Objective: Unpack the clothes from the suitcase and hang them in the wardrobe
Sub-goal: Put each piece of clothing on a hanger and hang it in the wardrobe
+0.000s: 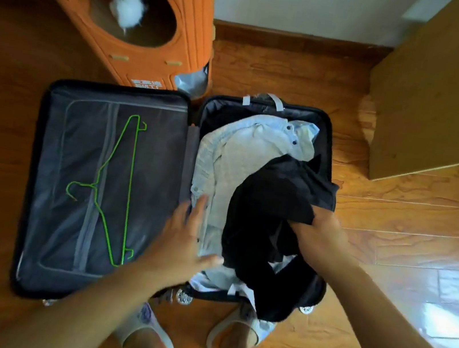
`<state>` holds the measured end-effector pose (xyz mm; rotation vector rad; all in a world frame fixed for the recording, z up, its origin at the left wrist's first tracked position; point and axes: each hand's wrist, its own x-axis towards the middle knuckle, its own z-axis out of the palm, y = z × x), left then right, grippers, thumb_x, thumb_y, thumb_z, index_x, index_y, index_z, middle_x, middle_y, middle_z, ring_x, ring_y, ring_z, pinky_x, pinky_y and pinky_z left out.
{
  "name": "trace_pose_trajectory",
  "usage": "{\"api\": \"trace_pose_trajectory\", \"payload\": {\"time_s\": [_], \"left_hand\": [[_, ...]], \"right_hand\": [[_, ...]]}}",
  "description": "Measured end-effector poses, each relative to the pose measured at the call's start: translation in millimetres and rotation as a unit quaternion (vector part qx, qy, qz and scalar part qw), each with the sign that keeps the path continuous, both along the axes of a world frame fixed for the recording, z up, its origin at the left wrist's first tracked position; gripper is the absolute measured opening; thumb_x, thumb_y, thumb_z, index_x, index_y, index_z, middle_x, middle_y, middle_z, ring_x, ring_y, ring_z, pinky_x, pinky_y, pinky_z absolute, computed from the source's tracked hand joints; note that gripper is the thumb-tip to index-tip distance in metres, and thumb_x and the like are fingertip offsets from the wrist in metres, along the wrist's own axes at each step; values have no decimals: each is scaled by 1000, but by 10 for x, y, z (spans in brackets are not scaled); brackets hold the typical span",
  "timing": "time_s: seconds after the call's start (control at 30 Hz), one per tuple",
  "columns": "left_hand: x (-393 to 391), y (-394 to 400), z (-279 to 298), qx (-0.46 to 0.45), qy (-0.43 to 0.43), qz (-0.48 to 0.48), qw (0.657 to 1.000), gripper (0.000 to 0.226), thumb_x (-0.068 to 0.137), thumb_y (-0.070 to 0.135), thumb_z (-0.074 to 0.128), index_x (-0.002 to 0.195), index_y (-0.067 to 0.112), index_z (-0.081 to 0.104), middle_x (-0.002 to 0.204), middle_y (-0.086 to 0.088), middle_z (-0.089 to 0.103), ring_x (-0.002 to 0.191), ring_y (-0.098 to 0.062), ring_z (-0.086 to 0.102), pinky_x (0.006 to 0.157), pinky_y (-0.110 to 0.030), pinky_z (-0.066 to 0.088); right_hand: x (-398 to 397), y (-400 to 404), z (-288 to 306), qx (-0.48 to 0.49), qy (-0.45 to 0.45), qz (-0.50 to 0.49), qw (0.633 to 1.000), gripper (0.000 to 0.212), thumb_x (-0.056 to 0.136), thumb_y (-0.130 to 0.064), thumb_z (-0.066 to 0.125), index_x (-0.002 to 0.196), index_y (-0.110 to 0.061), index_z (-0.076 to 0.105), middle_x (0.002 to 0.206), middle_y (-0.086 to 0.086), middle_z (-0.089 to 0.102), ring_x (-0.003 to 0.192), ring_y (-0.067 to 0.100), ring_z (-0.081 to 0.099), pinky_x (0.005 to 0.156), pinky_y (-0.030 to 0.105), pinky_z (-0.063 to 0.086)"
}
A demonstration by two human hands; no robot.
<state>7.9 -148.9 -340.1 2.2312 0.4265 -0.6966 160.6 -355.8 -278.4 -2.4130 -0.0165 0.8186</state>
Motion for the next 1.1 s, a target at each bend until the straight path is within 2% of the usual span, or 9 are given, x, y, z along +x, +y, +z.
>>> {"api": "trace_pose_trajectory", "payload": {"time_s": [0.13,0.23,0.33,0.43,0.57,0.67,0.8,0.9,1.1], "left_hand": [[380,3,659,-110,-15,-44,993,122,72,68,76,149,59,-18,164,21,-20,156,-15,-10,125,-48,15],[510,24,1337,-135,-127,-65,981,77,84,60,62,152,31,39,164,6,24,152,-19,20,124,-47,22],[478,290,2094,-134,-201,-17,970,36,90,46,56,101,14,69,97,0,69,95,-15,65,86,-42,51],[335,589,2659,-142,-215,78,963,41,89,43,63,70,10,46,62,3,41,59,-13,43,58,-32,36],[228,1013,2263,8,-221,237,946,23,99,30,62,86,16,48,76,4,50,75,-20,52,66,-37,37],[-12,1229,1455,-14,28,390,920,44,104,44,48,140,17,46,124,-4,57,116,-30,58,87,-38,45],[-641,1188,688,-84,158,385,905,57,98,43,55,151,28,39,133,-3,60,99,-24,64,93,-44,52],[-976,1100,277,-69,214,309,924,48,104,27,54,149,16,42,115,0,61,82,-17,61,70,-28,47],[-1245,1378,-890,-21,223,338,914,37,100,24,50,135,10,51,100,-19,68,79,-35,66,66,-37,46]], "right_hand": [[-13,-33,1080,60,-12,86,994,26,87,-18,66,63,-14,60,59,-7,59,59,10,56,54,26,41],[23,39,1893,138,33,112,984,23,85,-17,73,67,-8,63,60,-14,55,59,0,52,55,18,42],[150,43,2548,208,65,99,971,13,83,-12,77,75,-4,72,68,-7,66,66,5,62,60,23,51],[405,115,2797,218,37,84,972,24,87,-5,71,64,-11,72,66,-9,65,64,5,61,57,21,49],[903,197,1924,-14,-108,109,988,24,90,-33,70,106,-16,70,96,7,68,96,24,64,79,35,47],[854,153,1036,-189,-40,67,979,63,92,-33,60,148,-18,35,133,25,53,120,44,52,100,46,44],[155,188,220,-179,85,107,974,62,92,-28,58,149,-21,36,137,22,52,114,41,58,93,43,51],[-315,277,-227,-163,163,152,961,68,95,-31,58,156,-25,28,146,17,47,116,36,58,87,38,51],[-624,826,-1067,-109,124,218,962,72,99,-27,53,159,-31,14,167,4,7,146,30,29,113,39,33]]}}
